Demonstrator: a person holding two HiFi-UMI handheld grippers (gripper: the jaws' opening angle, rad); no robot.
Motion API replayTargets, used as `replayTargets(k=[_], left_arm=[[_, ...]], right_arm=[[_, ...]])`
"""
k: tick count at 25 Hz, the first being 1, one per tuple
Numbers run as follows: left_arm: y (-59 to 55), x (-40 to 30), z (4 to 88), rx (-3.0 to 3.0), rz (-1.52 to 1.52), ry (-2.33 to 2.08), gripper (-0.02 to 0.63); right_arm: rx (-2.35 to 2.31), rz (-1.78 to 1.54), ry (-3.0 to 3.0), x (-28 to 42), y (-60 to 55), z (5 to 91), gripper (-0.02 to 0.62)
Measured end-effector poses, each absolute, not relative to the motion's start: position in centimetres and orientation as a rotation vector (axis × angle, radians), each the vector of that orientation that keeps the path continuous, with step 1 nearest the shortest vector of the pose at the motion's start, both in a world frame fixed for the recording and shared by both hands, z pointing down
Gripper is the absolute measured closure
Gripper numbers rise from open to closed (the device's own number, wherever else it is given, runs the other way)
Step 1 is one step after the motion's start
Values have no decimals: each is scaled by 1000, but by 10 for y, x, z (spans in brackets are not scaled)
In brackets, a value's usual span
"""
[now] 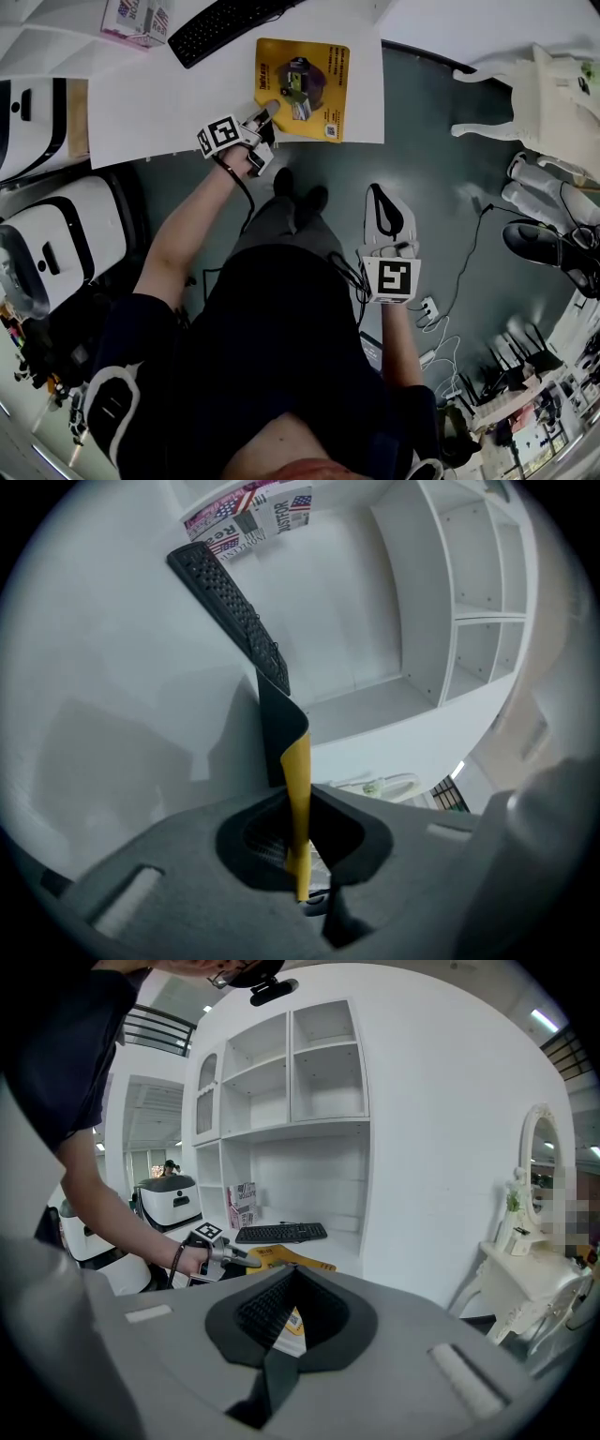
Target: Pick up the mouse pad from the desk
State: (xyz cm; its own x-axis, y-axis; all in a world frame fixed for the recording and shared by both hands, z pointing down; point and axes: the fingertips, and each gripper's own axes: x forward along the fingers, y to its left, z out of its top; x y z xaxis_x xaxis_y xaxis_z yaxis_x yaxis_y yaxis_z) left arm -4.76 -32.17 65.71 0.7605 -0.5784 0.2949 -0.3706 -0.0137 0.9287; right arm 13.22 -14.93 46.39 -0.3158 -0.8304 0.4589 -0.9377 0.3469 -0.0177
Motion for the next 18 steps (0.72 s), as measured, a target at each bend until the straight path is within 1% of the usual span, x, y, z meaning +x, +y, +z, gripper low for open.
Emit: replayTargets(k=[9,18], left_arm=[[-317,-44,596,1722,-268,-744,591],[-311,-47,534,1876,-267,-766,591]], right_arm=[[1574,373,-2257,135,-147,458,595],[1604,331,-2288,138,-144,446,595]])
